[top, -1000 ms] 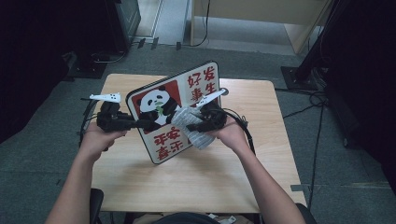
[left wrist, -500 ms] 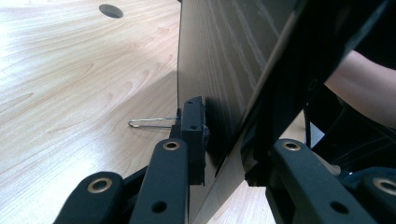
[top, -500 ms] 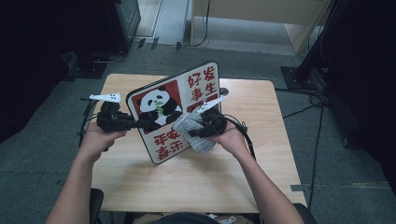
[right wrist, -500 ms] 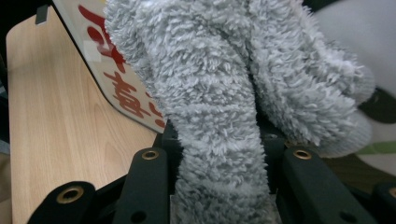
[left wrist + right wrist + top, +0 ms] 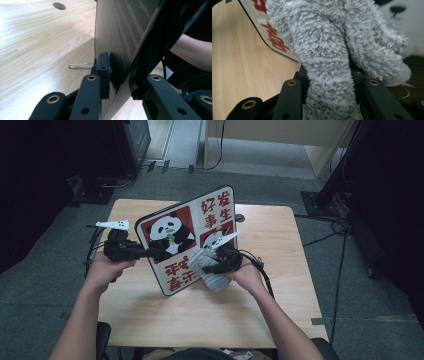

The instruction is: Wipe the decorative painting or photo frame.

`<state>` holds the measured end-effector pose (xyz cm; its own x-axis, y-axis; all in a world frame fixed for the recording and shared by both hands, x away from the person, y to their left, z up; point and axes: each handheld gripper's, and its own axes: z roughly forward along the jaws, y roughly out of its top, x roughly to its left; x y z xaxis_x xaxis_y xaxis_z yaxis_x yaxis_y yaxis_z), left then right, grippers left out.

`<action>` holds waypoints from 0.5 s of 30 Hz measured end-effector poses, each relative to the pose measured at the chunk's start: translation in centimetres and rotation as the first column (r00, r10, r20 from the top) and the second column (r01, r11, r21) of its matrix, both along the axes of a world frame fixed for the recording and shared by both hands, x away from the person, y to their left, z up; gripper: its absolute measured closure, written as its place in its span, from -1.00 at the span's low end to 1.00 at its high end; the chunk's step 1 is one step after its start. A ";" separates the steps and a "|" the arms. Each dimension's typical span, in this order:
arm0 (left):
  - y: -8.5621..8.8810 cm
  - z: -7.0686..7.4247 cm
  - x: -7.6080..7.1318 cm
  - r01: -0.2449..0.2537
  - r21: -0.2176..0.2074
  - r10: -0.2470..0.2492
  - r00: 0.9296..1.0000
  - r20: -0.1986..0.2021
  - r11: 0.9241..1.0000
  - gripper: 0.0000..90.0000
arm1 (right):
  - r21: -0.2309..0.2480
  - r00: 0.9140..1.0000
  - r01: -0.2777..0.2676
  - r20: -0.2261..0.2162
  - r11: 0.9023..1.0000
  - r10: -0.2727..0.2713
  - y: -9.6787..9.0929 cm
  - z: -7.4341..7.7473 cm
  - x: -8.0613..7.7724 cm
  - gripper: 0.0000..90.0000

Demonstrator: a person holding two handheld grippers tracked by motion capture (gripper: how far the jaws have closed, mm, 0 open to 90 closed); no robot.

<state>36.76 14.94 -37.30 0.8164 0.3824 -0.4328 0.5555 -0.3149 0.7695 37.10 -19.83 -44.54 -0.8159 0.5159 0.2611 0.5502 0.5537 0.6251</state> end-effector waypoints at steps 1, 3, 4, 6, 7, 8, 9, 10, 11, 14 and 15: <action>0.0 0.0 0.0 0.000 0.000 0.000 1.000 0.000 1.000 0.67 | -0.006 1.000 -0.003 -0.004 1.000 0.003 0.0 -0.3 0.0 0.45; 0.0 0.0 0.0 -0.003 -0.001 0.003 1.000 -0.003 1.000 0.67 | -0.012 1.000 -0.002 -0.016 1.000 0.002 -0.1 -0.9 -0.1 0.45; 0.0 0.0 0.0 -0.006 0.000 0.006 1.000 -0.003 1.000 0.67 | -0.016 1.000 -0.005 -0.021 1.000 0.004 -0.1 -1.1 -0.1 0.45; 0.0 0.0 0.0 -0.011 -0.001 0.011 1.000 -0.008 1.000 0.67 | -0.031 1.000 -0.009 -0.026 0.999 0.008 0.0 -1.6 -0.3 0.45; 0.0 0.0 0.0 -0.015 -0.001 0.015 1.000 -0.008 1.000 0.67 | -0.033 1.000 -0.008 -0.026 0.999 0.007 -0.1 -1.8 -0.3 0.45; 0.0 0.0 0.0 -0.018 -0.001 0.018 1.000 -0.010 1.000 0.67 | -0.035 1.000 -0.008 -0.030 0.999 0.007 -0.1 -2.0 -0.4 0.45; 0.0 0.0 0.0 -0.022 -0.001 0.022 1.000 -0.010 1.000 0.67 | -0.042 0.999 -0.010 -0.032 0.999 0.008 -0.1 -2.2 -0.5 0.45; 0.0 0.0 0.0 -0.026 -0.002 0.026 1.000 -0.011 1.000 0.67 | -0.047 0.999 -0.010 -0.041 0.999 0.009 -0.1 -2.4 -0.6 0.45; 0.0 0.0 0.1 -0.031 -0.002 0.031 0.999 -0.011 1.000 0.67 | -0.051 0.999 -0.014 -0.045 0.999 0.011 -0.1 -2.6 -0.6 0.45; 0.1 -0.1 0.1 -0.045 -0.008 0.045 0.999 -0.018 0.999 0.67 | -0.052 0.998 -0.014 -0.054 0.999 0.011 0.0 -2.7 -0.6 0.45; 0.1 -0.1 0.1 -0.049 -0.010 0.049 0.999 -0.018 0.999 0.66 | -0.052 0.999 -0.018 -0.051 0.998 0.016 -0.1 -2.7 -0.6 0.45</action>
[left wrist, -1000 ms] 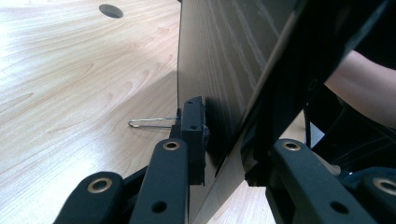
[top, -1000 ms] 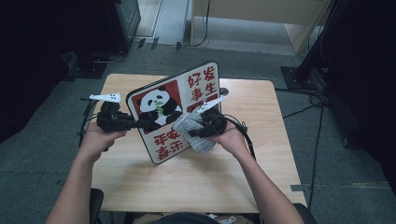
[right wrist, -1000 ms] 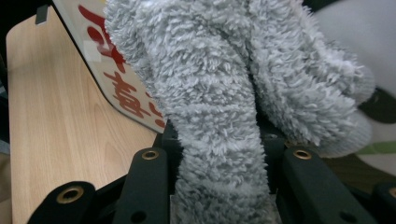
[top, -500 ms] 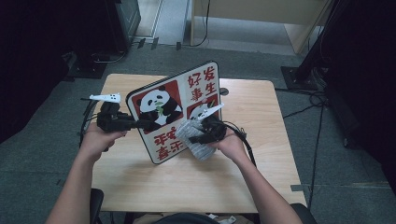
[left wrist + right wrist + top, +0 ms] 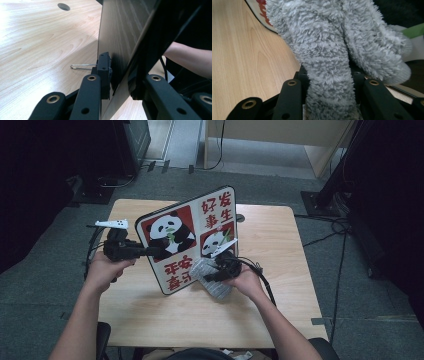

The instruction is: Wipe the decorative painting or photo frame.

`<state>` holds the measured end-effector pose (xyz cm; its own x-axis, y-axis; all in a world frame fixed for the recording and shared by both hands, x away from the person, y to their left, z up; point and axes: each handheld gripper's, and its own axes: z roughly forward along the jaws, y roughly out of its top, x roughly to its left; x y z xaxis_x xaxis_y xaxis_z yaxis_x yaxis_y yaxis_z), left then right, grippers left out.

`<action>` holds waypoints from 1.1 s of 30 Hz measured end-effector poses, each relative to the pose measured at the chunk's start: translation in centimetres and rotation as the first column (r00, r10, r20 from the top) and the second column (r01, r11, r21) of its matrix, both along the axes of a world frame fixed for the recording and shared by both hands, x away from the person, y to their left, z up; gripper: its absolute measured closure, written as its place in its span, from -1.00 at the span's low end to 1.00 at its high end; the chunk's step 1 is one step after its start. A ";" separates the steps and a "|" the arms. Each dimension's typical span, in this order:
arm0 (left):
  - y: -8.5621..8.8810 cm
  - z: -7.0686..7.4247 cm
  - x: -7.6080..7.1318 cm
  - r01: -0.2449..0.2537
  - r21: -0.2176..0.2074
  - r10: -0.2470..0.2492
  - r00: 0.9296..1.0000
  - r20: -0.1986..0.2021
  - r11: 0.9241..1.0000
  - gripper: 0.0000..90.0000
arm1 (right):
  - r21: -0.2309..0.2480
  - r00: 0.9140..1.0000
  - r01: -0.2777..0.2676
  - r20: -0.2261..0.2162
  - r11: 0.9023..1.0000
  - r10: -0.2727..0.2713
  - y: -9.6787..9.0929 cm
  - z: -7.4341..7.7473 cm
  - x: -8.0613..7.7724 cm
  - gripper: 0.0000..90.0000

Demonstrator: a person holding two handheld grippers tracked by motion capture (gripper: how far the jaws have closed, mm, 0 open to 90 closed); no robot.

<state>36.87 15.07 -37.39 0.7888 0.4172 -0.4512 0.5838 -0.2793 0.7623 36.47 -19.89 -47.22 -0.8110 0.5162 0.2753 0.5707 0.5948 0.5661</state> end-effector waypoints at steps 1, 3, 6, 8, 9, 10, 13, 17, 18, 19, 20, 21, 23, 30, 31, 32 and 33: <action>0.0 0.0 0.0 -0.003 0.001 0.003 1.000 0.000 1.000 0.66 | 0.001 1.000 0.000 0.000 1.000 0.000 0.0 0.0 0.0 0.45; 0.0 0.0 0.0 -0.005 0.004 0.005 1.000 0.002 1.000 0.65 | 0.000 1.000 -0.001 -0.008 1.000 0.001 -0.1 0.2 0.0 0.46; 0.0 0.0 0.0 -0.007 0.007 0.007 1.000 0.001 1.000 0.61 | 0.006 1.000 -0.003 -0.015 1.000 0.003 -0.3 0.5 -0.1 0.47; 0.1 0.0 0.0 -0.007 0.008 0.007 1.000 -0.001 1.000 0.58 | 0.010 1.000 -0.002 -0.016 1.000 0.002 -0.4 0.6 -0.1 0.48; 0.2 0.0 0.0 -0.008 0.007 0.008 1.000 -0.005 1.000 0.56 | 0.011 1.000 0.001 -0.017 1.000 -0.001 -0.4 0.8 -0.1 0.48; 0.2 0.0 0.0 -0.008 0.009 0.008 1.000 -0.005 1.000 0.56 | 0.016 1.000 0.003 -0.017 1.000 -0.003 -0.4 0.9 -0.1 0.48; 0.2 0.0 -0.1 -0.002 0.003 0.002 1.000 -0.008 1.000 0.59 | 0.024 1.000 0.001 -0.004 1.000 -0.001 -0.5 1.4 -0.1 0.49; 0.1 0.1 -0.2 -0.002 0.008 0.002 1.000 -0.002 1.000 0.67 | 0.045 1.000 0.002 0.010 0.999 -0.003 -0.7 2.6 -0.2 0.50; 0.1 0.2 -0.2 -0.003 0.010 0.003 1.000 -0.001 1.000 0.67 | 0.047 1.000 0.006 0.014 0.999 -0.007 -0.7 2.9 -0.2 0.50; 0.1 0.2 -0.2 -0.003 0.013 0.003 1.000 0.002 1.000 0.68 | 0.050 1.000 0.009 0.014 0.999 -0.010 -0.7 3.3 -0.2 0.50; 0.1 0.2 -0.2 -0.007 0.017 0.007 1.000 0.012 1.000 0.68 | 0.055 1.000 0.013 0.015 0.998 -0.014 -0.7 3.7 -0.2 0.50; 0.1 0.2 -0.2 -0.007 0.017 0.007 1.000 0.012 1.000 0.69 | 0.058 1.000 0.017 0.020 0.998 -0.018 -0.7 4.2 -0.2 0.51; 0.1 0.2 -0.2 -0.007 0.017 0.007 1.000 0.011 1.000 0.69 | 0.054 0.999 0.019 0.028 0.998 -0.021 -0.7 5.0 -0.2 0.51; 0.1 0.2 -0.2 -0.001 0.014 0.001 1.000 0.004 1.000 0.69 | 0.088 0.998 0.013 0.068 0.996 -0.019 -0.2 8.8 0.3 0.51; 0.1 0.2 -0.2 -0.001 0.014 0.001 1.000 0.005 1.000 0.69 | 0.083 0.997 0.010 0.072 0.996 -0.016 0.0 9.5 0.4 0.51; 0.1 0.2 -0.2 -0.001 0.014 0.000 1.000 0.004 1.000 0.69 | 0.078 0.997 0.006 0.080 0.997 -0.012 0.2 10.0 0.5 0.51; 0.1 0.2 -0.2 0.000 0.014 0.000 1.000 0.004 1.000 0.69 | 0.078 0.996 0.004 0.084 0.997 -0.011 0.3 10.5 0.6 0.51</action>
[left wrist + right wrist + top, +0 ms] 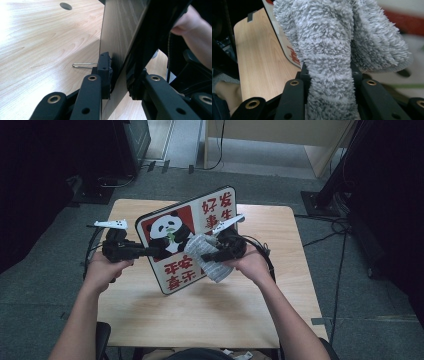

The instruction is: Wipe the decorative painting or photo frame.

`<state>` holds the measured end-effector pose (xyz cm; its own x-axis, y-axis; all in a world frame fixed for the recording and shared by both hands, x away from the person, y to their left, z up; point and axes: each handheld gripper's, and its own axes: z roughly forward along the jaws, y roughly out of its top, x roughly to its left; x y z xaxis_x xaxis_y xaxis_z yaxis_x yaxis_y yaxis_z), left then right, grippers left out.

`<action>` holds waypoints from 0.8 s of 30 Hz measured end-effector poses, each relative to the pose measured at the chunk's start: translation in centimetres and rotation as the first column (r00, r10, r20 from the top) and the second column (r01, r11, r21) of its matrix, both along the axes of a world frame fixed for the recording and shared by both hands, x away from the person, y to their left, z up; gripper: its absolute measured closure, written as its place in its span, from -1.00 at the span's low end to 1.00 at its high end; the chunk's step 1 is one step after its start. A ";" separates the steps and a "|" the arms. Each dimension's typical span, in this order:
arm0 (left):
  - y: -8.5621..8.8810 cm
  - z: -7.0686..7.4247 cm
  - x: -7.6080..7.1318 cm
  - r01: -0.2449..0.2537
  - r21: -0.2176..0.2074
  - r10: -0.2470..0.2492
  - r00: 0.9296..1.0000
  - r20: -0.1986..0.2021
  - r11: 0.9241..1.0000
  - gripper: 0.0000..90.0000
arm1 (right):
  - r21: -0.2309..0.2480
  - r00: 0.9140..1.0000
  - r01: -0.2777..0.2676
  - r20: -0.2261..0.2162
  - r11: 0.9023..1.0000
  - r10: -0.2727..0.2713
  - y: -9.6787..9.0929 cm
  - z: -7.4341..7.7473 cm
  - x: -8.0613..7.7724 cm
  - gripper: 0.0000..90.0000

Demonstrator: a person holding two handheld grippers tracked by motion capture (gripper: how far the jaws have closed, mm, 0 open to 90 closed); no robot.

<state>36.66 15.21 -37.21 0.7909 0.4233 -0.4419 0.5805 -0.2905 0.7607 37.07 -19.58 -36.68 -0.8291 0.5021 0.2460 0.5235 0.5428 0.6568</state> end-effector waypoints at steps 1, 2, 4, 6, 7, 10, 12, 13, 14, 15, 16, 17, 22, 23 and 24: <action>0.0 0.0 0.0 0.000 -0.001 0.000 1.000 0.000 1.000 0.69 | 0.001 1.000 -0.001 0.001 1.000 0.001 0.1 0.4 0.1 0.51; 0.0 0.0 0.0 0.001 -0.001 -0.001 1.000 -0.001 1.000 0.69 | 0.007 1.000 -0.003 0.007 1.000 0.003 0.2 1.1 0.2 0.51; 0.0 0.0 0.0 0.001 -0.002 -0.001 1.000 -0.002 1.000 0.69 | 0.009 1.000 -0.004 0.013 1.000 0.004 0.4 2.1 0.4 0.51; 0.0 0.0 0.0 0.001 -0.002 -0.001 1.000 -0.001 1.000 0.69 | 0.006 1.000 -0.006 0.022 1.000 0.006 0.6 3.1 0.6 0.51; 0.0 0.0 0.0 0.002 -0.003 -0.002 1.000 -0.002 1.000 0.69 | 0.005 1.000 -0.006 0.026 1.000 0.006 0.7 3.4 0.7 0.51; 0.1 0.0 0.1 0.002 -0.002 -0.002 1.000 -0.003 1.000 0.69 | 0.008 0.999 -0.011 0.042 1.000 0.011 1.1 5.0 0.9 0.51; 0.0 0.0 0.0 0.002 -0.002 -0.002 1.000 -0.003 1.000 0.69 | 0.012 0.998 -0.017 0.055 1.000 0.016 1.4 6.1 1.0 0.51; 0.0 0.0 0.0 0.001 -0.002 -0.001 1.000 -0.003 1.000 0.69 | 0.014 0.998 -0.019 0.061 1.000 0.018 1.6 6.7 1.0 0.51; 0.0 0.0 0.0 0.001 -0.002 -0.001 1.000 -0.003 1.000 0.69 | 0.014 0.998 -0.019 0.067 1.000 0.018 1.8 7.2 1.1 0.51; 0.0 0.0 0.0 0.001 -0.003 -0.001 1.000 -0.003 1.000 0.69 | 0.012 0.997 -0.025 0.080 1.000 0.024 2.0 7.7 1.1 0.51; 0.0 0.0 0.0 0.002 -0.003 -0.002 1.000 -0.002 1.000 0.69 | 0.009 0.996 -0.027 0.083 1.000 0.026 2.1 8.2 1.2 0.51; 0.0 0.0 0.0 0.002 -0.004 -0.002 1.000 -0.002 1.000 0.69 | 0.003 0.995 -0.031 0.090 1.000 0.031 2.3 8.7 1.2 0.51; 0.1 -0.1 0.1 0.005 -0.011 -0.005 1.000 -0.011 1.000 0.68 | -0.020 0.992 -0.044 0.120 0.999 0.046 3.5 10.9 1.4 0.51; 0.1 -0.1 0.1 0.005 -0.009 -0.005 1.000 -0.009 1.000 0.68 | -0.031 0.990 -0.049 0.131 0.998 0.052 3.7 11.2 1.6 0.51; 0.1 -0.1 0.1 0.005 -0.008 -0.005 1.000 -0.007 1.000 0.68 | -0.036 0.989 -0.049 0.135 0.998 0.054 3.9 11.6 1.7 0.51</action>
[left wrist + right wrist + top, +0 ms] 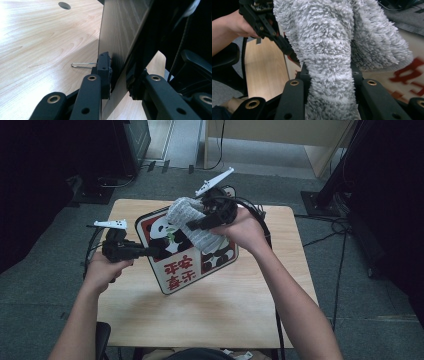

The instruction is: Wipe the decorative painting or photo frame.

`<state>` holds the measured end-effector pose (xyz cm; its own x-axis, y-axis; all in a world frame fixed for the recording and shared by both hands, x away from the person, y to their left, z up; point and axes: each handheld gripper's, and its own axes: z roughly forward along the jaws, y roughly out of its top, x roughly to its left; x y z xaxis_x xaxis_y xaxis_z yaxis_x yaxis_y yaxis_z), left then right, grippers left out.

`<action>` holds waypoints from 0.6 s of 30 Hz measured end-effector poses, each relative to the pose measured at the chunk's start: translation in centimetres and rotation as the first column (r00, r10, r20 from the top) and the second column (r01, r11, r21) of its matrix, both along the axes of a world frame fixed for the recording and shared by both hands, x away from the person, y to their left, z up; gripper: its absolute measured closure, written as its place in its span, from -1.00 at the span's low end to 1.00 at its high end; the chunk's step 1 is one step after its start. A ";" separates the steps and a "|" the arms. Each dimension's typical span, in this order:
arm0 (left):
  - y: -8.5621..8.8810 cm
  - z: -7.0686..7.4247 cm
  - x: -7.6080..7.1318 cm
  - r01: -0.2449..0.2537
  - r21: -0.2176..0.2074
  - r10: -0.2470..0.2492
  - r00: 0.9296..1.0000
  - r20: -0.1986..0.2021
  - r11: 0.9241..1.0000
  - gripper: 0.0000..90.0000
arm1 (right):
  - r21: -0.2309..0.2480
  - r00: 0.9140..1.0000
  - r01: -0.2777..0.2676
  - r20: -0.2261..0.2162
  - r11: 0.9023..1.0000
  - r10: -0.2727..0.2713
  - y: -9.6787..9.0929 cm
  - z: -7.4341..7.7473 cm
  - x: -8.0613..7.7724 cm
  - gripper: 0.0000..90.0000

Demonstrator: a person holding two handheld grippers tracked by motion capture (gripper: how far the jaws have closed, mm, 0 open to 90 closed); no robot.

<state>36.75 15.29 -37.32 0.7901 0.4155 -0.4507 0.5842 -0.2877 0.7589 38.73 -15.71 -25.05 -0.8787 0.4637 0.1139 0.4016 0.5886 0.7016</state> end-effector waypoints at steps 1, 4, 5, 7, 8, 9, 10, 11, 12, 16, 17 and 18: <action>0.0 0.0 0.0 0.000 0.001 0.000 1.000 0.001 1.000 0.68 | -0.001 1.000 -0.002 0.004 1.000 0.002 0.2 0.4 0.1 0.51; 0.0 0.0 0.0 0.003 0.002 -0.003 1.000 0.004 1.000 0.69 | 0.009 1.000 -0.008 0.022 1.000 0.008 0.8 1.6 0.3 0.51; 0.0 0.0 0.0 0.004 0.002 -0.004 1.000 0.004 1.000 0.69 | 0.014 1.000 -0.010 0.029 1.000 0.010 1.0 1.9 0.3 0.51; 0.0 0.0 0.1 0.003 -0.003 -0.003 1.000 -0.001 1.000 0.69 | 0.017 0.999 -0.011 0.036 1.000 0.010 1.5 2.3 0.5 0.51; 0.0 0.0 0.1 0.004 -0.003 -0.004 1.000 0.001 1.000 0.68 | 0.012 0.999 -0.011 0.039 1.000 0.010 1.8 2.3 0.7 0.51; 0.0 -0.1 0.0 0.005 -0.002 -0.005 1.000 0.008 1.000 0.69 | -0.003 0.999 -0.009 0.036 1.000 0.009 2.0 2.2 0.8 0.51; 0.0 -0.1 0.0 0.005 -0.002 -0.005 1.000 0.009 1.000 0.69 | -0.012 0.999 -0.008 0.034 1.000 0.008 2.3 1.9 1.0 0.51; 0.1 -0.1 0.1 0.005 -0.001 -0.005 1.000 0.009 1.000 0.69 | -0.016 1.000 -0.012 0.029 1.000 0.012 2.5 1.6 1.2 0.51; 0.1 -0.1 0.1 0.004 -0.002 -0.004 1.000 0.008 1.000 0.69 | -0.016 1.000 -0.017 0.023 1.000 0.017 2.6 1.4 1.2 0.51; 0.2 -0.2 0.1 0.005 -0.010 -0.005 1.000 0.008 1.000 0.69 | -0.019 1.000 -0.028 0.006 0.999 0.028 2.6 0.5 1.4 0.51; 0.2 -0.2 0.2 0.005 -0.013 -0.005 1.000 0.008 1.000 0.69 | -0.020 0.999 -0.032 0.004 0.999 0.032 2.6 0.4 1.5 0.51; 0.2 -0.3 0.2 0.007 -0.014 -0.007 1.000 0.009 1.000 0.69 | -0.023 1.000 -0.031 -0.001 0.999 0.031 2.6 0.4 1.6 0.51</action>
